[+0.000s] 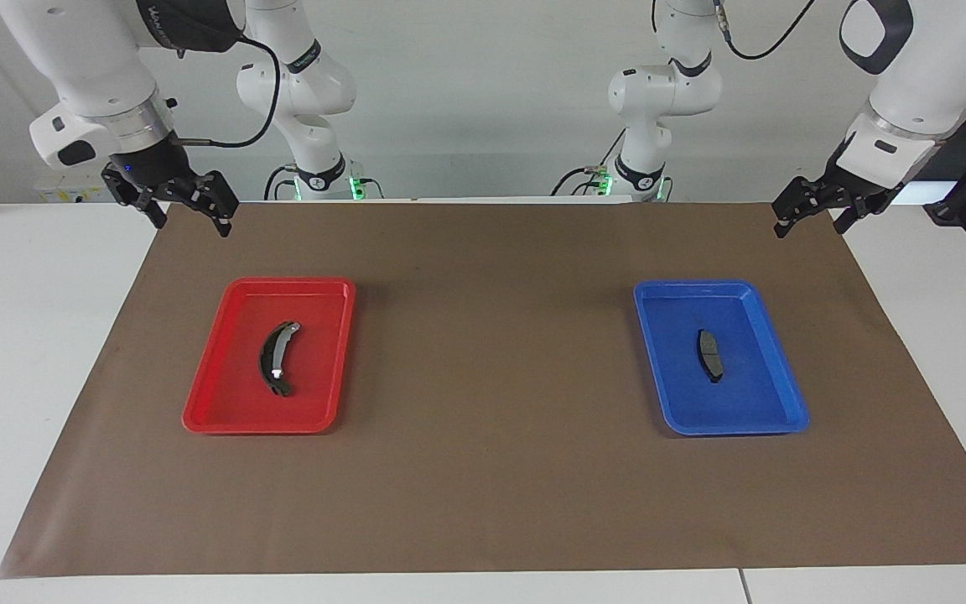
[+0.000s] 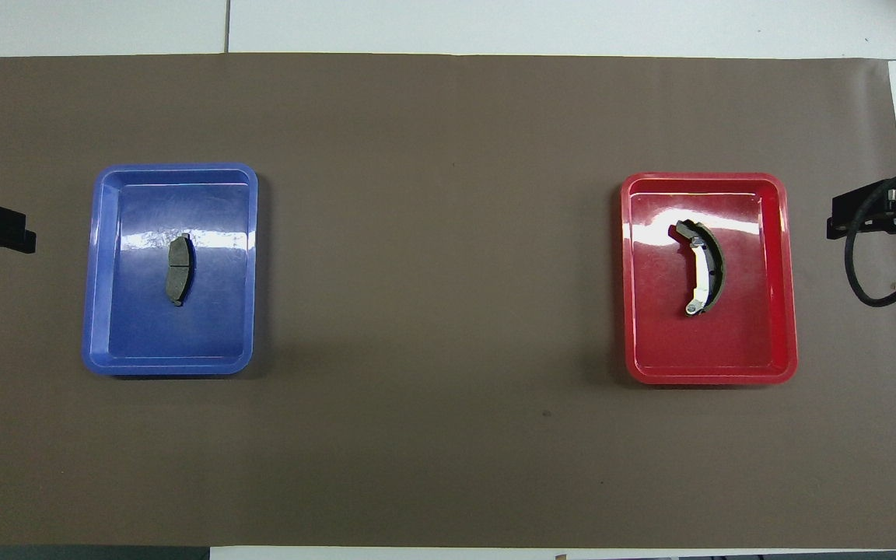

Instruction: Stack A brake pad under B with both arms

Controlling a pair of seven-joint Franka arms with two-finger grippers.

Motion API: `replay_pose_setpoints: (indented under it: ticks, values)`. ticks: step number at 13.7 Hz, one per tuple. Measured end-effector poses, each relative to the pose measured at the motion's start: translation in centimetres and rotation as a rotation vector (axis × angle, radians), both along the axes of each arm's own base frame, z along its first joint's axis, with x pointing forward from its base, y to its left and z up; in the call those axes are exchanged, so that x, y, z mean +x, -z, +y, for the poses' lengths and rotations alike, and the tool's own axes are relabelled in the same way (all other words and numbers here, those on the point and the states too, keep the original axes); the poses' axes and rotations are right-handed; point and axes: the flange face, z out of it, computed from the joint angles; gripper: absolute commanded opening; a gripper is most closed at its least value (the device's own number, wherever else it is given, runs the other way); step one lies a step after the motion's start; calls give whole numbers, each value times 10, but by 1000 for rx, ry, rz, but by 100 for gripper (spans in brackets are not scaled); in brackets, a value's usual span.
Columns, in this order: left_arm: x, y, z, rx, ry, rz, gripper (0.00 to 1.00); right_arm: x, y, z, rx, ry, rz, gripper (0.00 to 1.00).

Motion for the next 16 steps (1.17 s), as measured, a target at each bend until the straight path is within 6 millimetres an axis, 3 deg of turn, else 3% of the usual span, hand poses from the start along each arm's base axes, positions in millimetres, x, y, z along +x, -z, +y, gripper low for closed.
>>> replay_pose_setpoints:
  ticks: [16]
  values:
    - [8, -5, -1, 0, 21, -69, 100, 0, 0, 4, 0, -7, 1, 100]
